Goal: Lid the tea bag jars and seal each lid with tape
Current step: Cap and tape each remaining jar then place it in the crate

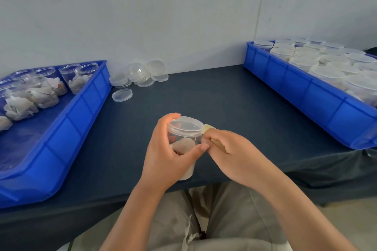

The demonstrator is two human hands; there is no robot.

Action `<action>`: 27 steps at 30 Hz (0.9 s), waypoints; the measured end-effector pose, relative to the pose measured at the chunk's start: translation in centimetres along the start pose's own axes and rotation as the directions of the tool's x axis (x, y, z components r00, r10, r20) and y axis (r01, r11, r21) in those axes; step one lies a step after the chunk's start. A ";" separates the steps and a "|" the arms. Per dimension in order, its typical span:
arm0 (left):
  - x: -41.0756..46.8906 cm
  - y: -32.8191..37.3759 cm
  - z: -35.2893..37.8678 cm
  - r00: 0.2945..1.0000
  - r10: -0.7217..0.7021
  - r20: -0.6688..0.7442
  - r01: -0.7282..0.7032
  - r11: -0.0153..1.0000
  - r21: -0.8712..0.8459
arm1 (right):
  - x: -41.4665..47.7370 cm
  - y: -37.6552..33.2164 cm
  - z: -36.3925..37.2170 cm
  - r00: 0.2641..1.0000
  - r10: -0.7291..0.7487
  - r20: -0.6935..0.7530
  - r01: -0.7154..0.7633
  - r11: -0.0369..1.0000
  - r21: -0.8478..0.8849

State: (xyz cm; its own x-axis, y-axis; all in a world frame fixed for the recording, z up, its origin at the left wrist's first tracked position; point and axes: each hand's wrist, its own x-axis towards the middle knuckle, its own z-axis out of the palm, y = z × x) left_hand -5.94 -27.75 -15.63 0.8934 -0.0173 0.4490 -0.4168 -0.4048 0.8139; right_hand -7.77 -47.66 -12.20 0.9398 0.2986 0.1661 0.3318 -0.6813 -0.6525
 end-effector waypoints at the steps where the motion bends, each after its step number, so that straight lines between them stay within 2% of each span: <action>1: 0.0 0.1 0.1 1.000 0.015 -0.018 -0.014 1.000 0.017 | 0.0 0.0 0.0 1.000 -0.003 -0.003 0.003 1.000 -0.004; 6: 0.1 -0.2 0.5 0.993 0.075 -0.086 -0.068 0.995 0.074 | -0.1 -0.2 0.0 1.000 0.010 -0.011 -0.010 1.000 -0.013; 12: 0.2 -0.8 0.3 0.994 0.071 -0.080 -0.064 0.995 0.082 | -0.2 -0.5 -0.1 1.000 0.011 -0.013 -0.011 0.999 -0.039; 14: 0.3 -1.0 0.1 0.997 0.055 -0.053 -0.053 0.998 0.040 | -0.3 -0.6 -0.2 1.000 0.012 -0.014 -0.012 0.999 -0.050; 19: 0.9 -0.9 -1.0 0.997 -0.032 0.066 0.044 0.980 -0.195 | -0.3 0.2 -1.1 0.998 0.009 0.055 -0.007 0.999 -0.031; 23: 1.5 -1.2 -1.6 0.991 -0.055 0.121 0.081 0.971 -0.225 | -0.3 1.2 -1.9 0.988 0.006 0.155 -0.005 1.000 -0.008; 27: 2.1 -1.7 -1.9 0.984 -0.072 0.163 0.111 0.963 -0.244 | 0.0 2.4 -2.7 0.988 0.012 0.154 -0.008 1.000 -0.023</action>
State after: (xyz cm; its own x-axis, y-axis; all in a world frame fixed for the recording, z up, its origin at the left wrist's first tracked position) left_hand -3.64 -25.38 -15.33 0.9364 -0.1366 0.3234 -0.3437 -0.1684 0.9239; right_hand -6.74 -51.09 -11.72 0.9199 0.3899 0.0425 0.3256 -0.6988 -0.6369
